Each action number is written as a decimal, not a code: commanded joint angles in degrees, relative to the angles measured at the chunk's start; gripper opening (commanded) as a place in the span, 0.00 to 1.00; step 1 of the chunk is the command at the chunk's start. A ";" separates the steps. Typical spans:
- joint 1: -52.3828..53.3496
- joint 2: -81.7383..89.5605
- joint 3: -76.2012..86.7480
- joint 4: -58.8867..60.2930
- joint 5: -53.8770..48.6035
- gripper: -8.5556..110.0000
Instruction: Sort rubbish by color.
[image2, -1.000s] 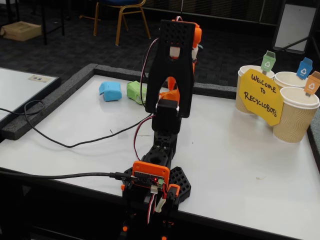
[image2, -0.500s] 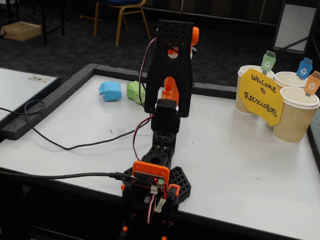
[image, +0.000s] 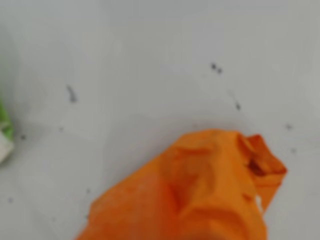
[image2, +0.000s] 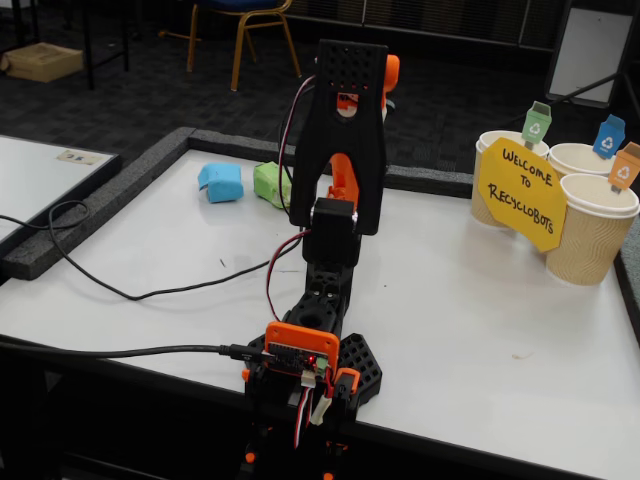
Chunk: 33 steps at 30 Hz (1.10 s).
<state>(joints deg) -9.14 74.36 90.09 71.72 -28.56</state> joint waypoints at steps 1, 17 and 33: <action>1.41 2.37 -14.41 6.94 -0.44 0.07; 4.66 6.06 -39.29 28.83 3.16 0.07; 12.83 40.43 -17.67 28.74 4.13 0.07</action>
<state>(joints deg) -0.44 98.61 72.07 100.28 -26.10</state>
